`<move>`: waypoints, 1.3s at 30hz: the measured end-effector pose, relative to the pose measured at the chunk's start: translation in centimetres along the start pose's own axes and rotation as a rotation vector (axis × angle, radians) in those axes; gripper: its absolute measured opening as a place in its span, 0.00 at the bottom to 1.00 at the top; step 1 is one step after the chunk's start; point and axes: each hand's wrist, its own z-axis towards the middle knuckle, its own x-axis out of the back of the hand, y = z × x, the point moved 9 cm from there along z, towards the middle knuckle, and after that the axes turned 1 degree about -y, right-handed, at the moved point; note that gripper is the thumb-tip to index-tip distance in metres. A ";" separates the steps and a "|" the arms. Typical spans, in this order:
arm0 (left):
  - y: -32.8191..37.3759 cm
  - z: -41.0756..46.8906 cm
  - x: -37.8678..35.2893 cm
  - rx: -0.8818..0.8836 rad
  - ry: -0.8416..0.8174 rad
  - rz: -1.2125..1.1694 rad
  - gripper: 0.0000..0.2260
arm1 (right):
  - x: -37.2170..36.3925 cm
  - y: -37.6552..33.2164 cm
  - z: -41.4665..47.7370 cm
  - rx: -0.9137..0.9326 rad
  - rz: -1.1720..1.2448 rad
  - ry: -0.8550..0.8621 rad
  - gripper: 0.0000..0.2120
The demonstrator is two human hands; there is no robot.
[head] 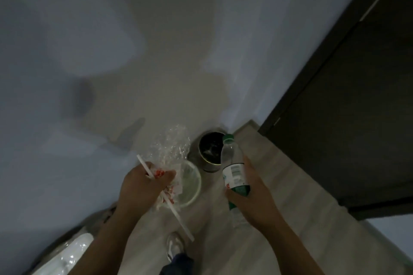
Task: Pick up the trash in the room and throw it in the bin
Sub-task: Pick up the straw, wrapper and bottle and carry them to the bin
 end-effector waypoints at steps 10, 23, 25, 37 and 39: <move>-5.5 6.4 0.5 0.233 0.103 0.008 0.11 | -8.0 3.5 10.3 -0.089 -0.143 -0.336 0.42; -18.9 6.2 -4.0 0.610 0.228 0.053 0.10 | -19.3 19.2 21.4 -0.298 -0.400 -0.659 0.46; -20.7 6.5 -5.1 0.630 0.238 0.061 0.11 | -20.7 21.7 22.9 -0.334 -0.425 -0.685 0.45; -28.3 11.2 -13.1 0.684 0.146 0.087 0.09 | -28.3 30.7 30.5 -0.345 -0.482 -0.685 0.41; -28.9 12.0 -13.9 0.691 0.131 0.091 0.09 | -28.1 31.2 30.6 -0.335 -0.446 -0.664 0.41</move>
